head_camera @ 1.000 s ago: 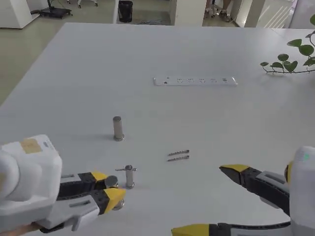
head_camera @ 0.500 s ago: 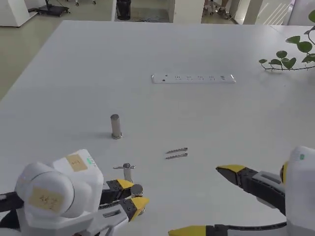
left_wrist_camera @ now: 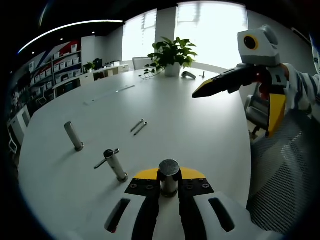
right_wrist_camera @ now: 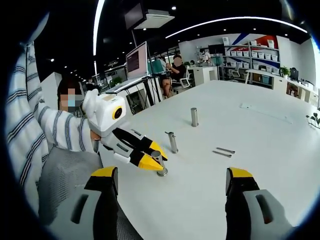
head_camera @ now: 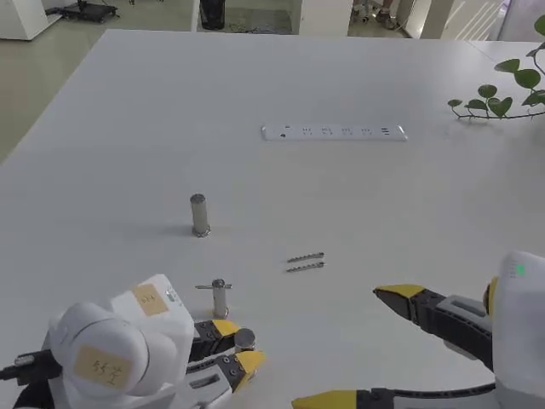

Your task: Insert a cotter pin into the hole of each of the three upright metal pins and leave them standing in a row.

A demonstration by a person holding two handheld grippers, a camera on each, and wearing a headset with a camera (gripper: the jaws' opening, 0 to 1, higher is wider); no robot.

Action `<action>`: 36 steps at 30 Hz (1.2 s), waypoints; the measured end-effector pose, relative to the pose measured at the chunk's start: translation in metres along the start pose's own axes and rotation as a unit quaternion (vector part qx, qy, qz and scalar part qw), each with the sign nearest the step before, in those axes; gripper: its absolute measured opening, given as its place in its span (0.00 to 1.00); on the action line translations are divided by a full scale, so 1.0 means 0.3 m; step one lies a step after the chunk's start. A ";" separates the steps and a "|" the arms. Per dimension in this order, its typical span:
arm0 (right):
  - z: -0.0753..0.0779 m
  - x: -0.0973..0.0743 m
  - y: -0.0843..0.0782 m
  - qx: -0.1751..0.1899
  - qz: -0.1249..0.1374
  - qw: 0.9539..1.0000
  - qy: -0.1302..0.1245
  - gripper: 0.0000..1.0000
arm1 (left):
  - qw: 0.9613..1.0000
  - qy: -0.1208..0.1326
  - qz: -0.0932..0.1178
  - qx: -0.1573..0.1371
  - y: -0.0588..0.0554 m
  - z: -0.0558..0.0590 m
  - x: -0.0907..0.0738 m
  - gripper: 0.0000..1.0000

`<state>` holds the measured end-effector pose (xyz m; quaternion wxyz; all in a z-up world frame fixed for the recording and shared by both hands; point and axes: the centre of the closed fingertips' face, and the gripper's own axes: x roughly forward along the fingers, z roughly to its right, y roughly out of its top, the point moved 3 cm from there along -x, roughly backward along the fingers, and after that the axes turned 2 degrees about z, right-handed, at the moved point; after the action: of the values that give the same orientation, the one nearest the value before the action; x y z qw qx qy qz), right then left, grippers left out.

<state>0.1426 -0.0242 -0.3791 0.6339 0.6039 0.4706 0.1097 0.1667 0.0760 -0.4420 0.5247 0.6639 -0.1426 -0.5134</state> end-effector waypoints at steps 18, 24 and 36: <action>-0.009 0.005 -0.005 -0.002 -0.004 1.000 0.005 0.88 | 0.999 -0.014 0.028 0.012 0.023 0.007 -0.018 0.21; -0.001 0.004 -0.004 -0.001 -0.005 1.000 0.004 0.87 | 0.999 -0.028 0.022 -0.001 0.019 -0.010 -0.090 0.39; 0.066 -0.019 -0.002 -0.022 -0.025 0.999 -0.004 0.87 | 0.995 -0.036 0.072 -0.064 0.043 -0.061 -0.244 0.93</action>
<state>0.1540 -0.0415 -0.3803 0.6515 0.5780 0.4808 0.1016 0.1547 0.1341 -0.3936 0.5963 0.5978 -0.1761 -0.5059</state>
